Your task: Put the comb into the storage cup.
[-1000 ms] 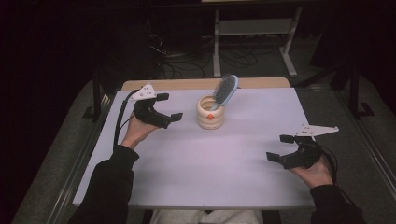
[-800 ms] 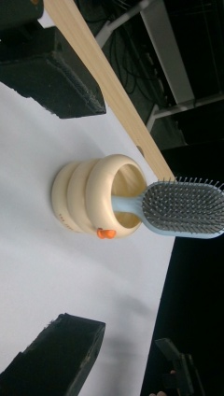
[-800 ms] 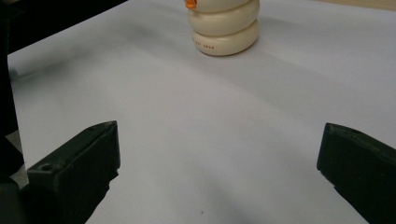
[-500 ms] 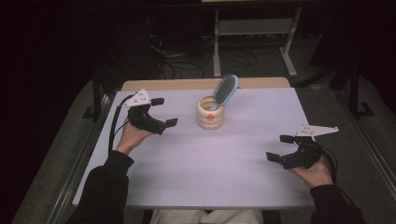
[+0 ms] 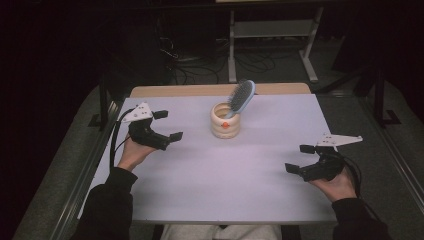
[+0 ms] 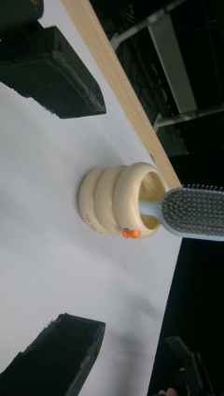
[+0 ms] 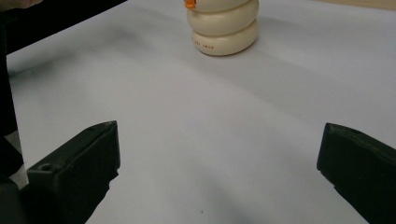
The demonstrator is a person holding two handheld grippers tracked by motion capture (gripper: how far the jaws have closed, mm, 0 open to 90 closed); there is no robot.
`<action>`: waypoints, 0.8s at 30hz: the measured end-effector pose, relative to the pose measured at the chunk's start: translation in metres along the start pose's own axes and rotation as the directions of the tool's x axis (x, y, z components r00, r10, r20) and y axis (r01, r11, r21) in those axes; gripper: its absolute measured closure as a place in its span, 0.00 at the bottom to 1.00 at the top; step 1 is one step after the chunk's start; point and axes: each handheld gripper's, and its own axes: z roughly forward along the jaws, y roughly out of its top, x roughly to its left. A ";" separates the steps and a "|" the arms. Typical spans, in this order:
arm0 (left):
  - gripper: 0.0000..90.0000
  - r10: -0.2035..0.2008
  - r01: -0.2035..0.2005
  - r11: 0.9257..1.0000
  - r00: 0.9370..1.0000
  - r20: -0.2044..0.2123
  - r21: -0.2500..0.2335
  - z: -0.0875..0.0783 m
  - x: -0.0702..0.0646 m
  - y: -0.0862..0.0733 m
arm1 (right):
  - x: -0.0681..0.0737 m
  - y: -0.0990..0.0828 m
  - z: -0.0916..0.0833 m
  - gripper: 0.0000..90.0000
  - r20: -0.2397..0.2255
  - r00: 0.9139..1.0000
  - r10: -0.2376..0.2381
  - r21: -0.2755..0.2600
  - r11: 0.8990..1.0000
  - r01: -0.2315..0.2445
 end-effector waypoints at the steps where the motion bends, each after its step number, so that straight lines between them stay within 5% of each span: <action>1: 0.00 -0.002 0.002 1.000 1.000 -0.001 0.002 -0.002 0.000 -0.002 | 0.000 0.000 0.000 0.00 0.000 1.000 0.000 0.000 1.000 0.000; 24: 0.00 -0.090 0.088 0.995 0.995 -0.041 -0.046 -0.037 0.001 -0.040 | 0.001 0.000 0.000 0.00 0.003 1.000 -0.001 0.002 1.000 0.001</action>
